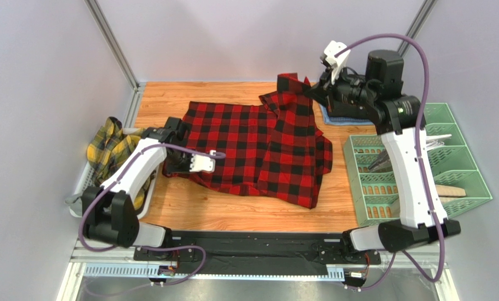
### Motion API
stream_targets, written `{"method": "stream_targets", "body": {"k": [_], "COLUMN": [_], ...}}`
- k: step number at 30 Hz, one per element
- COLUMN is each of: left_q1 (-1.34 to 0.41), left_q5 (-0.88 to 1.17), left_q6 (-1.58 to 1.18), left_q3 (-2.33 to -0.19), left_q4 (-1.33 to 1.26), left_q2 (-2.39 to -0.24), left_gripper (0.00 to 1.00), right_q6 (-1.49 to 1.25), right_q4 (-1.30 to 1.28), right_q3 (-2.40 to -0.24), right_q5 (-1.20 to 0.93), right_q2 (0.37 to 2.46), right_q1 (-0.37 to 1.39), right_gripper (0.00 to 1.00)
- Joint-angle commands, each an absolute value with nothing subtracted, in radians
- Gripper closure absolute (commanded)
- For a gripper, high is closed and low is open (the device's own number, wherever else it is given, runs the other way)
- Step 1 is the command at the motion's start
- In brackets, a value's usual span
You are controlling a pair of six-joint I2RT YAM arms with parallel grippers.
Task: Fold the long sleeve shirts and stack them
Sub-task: Fold the shirt
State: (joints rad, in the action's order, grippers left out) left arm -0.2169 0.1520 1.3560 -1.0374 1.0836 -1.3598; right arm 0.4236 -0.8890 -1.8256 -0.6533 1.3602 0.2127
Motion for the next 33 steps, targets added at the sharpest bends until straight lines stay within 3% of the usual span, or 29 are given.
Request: {"method": "stream_targets", "body": {"k": [1, 10, 21, 24, 28, 33], "left_q1": [-0.17, -0.129, -0.078, -0.072, -0.064, -0.046], "left_q5": [0.199, 0.198, 0.187, 0.173, 0.169, 0.201], "left_q6": [1.332, 1.281, 1.224, 1.183, 1.126, 1.065], "left_q3": [-1.182, -1.402, -1.463, -1.456, -1.474, -1.549], "left_q4": [1.108, 1.089, 1.069, 1.017, 0.988, 1.006], "left_q2": [-1.495, -1.733, -1.881, -1.891, -1.911, -1.925], "left_gripper": [1.0, 1.0, 0.99, 0.93, 0.72, 0.56], "right_q6": [0.541, 0.604, 0.615, 0.617, 0.618, 0.601], "right_q4": [-0.865, -0.779, -0.583, -0.554, -0.584, -0.571], "right_q3": [-2.006, -2.302, -2.227, -2.192, -2.146, -1.987], "right_q5": [-0.62, -0.637, -0.627, -0.621, -0.614, -0.574], "right_q2": [1.507, 1.791, 1.851, 1.85, 1.839, 1.758], "right_q1": [0.209, 0.21, 0.229, 0.242, 0.271, 0.298], "right_gripper": [1.0, 1.0, 1.0, 1.0, 1.0, 1.0]}}
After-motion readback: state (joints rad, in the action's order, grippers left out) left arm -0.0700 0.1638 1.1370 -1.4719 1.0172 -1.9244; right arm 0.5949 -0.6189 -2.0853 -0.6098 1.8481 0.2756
